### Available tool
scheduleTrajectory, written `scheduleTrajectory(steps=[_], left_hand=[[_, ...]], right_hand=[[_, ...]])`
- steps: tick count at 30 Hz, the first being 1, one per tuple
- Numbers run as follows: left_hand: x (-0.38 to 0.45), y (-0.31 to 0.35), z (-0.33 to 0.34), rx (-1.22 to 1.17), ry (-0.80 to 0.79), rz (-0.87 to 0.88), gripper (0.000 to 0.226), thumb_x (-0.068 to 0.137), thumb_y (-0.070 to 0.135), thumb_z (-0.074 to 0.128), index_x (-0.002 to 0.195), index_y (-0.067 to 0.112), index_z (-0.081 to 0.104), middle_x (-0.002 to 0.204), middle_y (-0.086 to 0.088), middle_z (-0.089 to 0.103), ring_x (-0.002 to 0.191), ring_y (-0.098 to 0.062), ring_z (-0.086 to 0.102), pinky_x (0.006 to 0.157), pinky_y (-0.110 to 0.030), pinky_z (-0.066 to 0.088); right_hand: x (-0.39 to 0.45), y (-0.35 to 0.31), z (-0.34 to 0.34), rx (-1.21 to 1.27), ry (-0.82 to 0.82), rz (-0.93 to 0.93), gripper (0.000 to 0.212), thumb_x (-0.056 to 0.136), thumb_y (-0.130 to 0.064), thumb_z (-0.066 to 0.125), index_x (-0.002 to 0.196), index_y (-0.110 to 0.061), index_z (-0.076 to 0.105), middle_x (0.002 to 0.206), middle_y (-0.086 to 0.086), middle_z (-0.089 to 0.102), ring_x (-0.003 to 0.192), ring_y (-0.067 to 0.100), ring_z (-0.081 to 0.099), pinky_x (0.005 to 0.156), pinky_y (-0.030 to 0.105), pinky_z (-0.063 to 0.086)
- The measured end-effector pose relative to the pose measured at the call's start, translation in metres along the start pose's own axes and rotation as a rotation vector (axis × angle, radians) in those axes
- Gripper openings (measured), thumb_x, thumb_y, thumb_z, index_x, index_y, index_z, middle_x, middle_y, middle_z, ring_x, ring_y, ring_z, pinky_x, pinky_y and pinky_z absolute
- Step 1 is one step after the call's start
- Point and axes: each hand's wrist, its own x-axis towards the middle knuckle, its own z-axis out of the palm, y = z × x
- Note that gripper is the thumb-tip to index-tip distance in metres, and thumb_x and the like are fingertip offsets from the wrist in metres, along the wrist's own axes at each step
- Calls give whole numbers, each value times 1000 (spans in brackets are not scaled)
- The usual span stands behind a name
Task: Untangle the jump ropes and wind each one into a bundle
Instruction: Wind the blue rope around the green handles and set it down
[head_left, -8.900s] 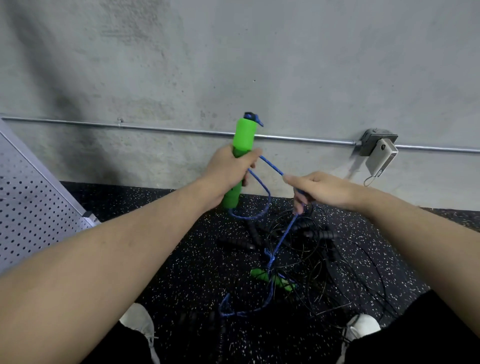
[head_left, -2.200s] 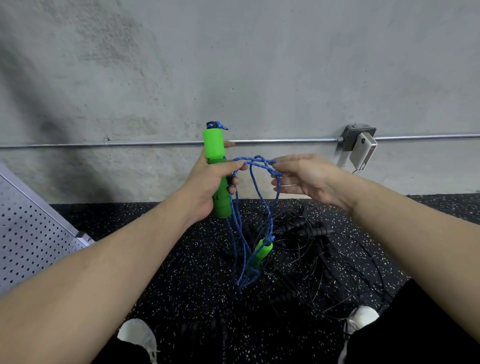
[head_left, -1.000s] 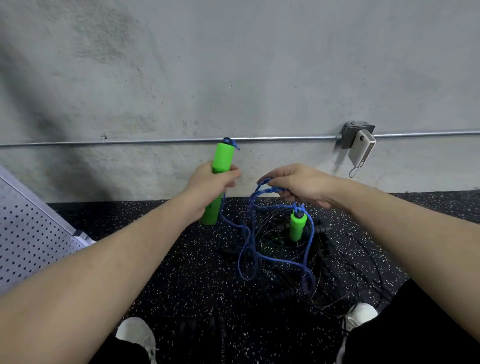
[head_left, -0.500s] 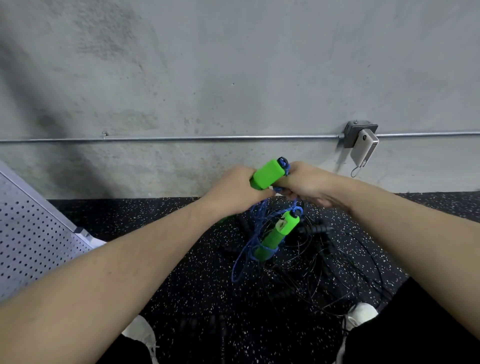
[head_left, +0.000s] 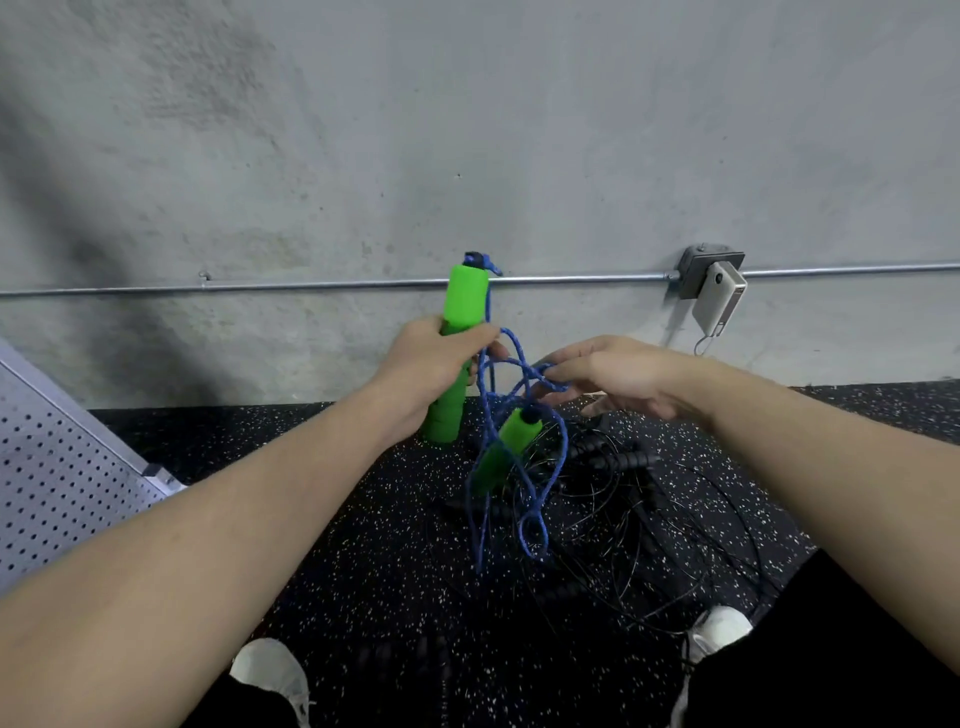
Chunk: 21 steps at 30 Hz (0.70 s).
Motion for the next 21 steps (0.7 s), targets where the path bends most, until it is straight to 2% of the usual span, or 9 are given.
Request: scheduleTrajectory(steps=[3,5,7,10,12,15,17,19,21], left_hand=[[0,8,-1,-181,21,-12,10,98,14,65,88,13,66,63,5,71,54,-6,52,54,-19,48],[2,9,-2,-243,35,-14,9,97,14,65,89,13,65,62,5,69,55,-7,53,54,-19,48],[4,9,-3,-311,45,-23,10,97,13,65,87,13,65,61,4,67,56,-9,56,61,-23,51],[8,7,-2,-468,27,-46,12,97,10,64,86,10,62,59,0,60,61,-14,63,79,-37,59],[9,7,-1,-526,-2,-56,15,98,10,63,84,10,59,59,0,55,56,-15,57,70,-35,61],[10,8,-2,-520,-14,-50,18,99,12,61,82,14,57,61,2,52,50,-12,45,50,-27,48],[11,8,-5,-502,-6,-37,17,99,12,60,83,15,58,63,2,54,48,-11,42,46,-24,42],[11,9,-7,-493,10,-39,14,99,13,60,85,15,59,71,1,63,49,-10,45,45,-23,40],[10,9,-7,-492,5,-48,12,99,15,60,88,15,62,85,-2,74,53,-11,52,48,-23,42]], right_hand=[[7,8,-2,-77,42,18,30,103,-13,49,129,-21,62,111,-6,74,92,7,73,61,24,42],[11,13,-1,-88,40,27,34,104,-12,47,134,-22,57,106,-2,76,87,11,74,60,25,46],[12,15,0,-107,74,-13,31,104,-10,46,132,-24,47,100,3,75,77,19,74,64,29,54],[13,14,2,-158,139,-178,30,101,-6,50,108,-35,41,99,8,72,65,22,70,66,39,57],[15,13,3,-223,181,-277,35,98,-9,59,96,-40,42,98,10,70,61,19,68,65,39,53],[19,12,5,-273,211,-354,36,92,-7,67,94,-38,48,88,6,69,59,15,59,59,30,48],[19,8,4,-204,240,-368,30,93,-10,66,97,-36,51,74,-2,69,57,15,52,53,25,43],[19,2,-1,-111,306,-414,29,94,-12,66,97,-37,51,62,-6,66,56,15,49,54,26,42],[17,-1,-4,-141,327,-467,28,95,-10,64,95,-36,55,61,-7,63,55,9,49,56,22,42]])
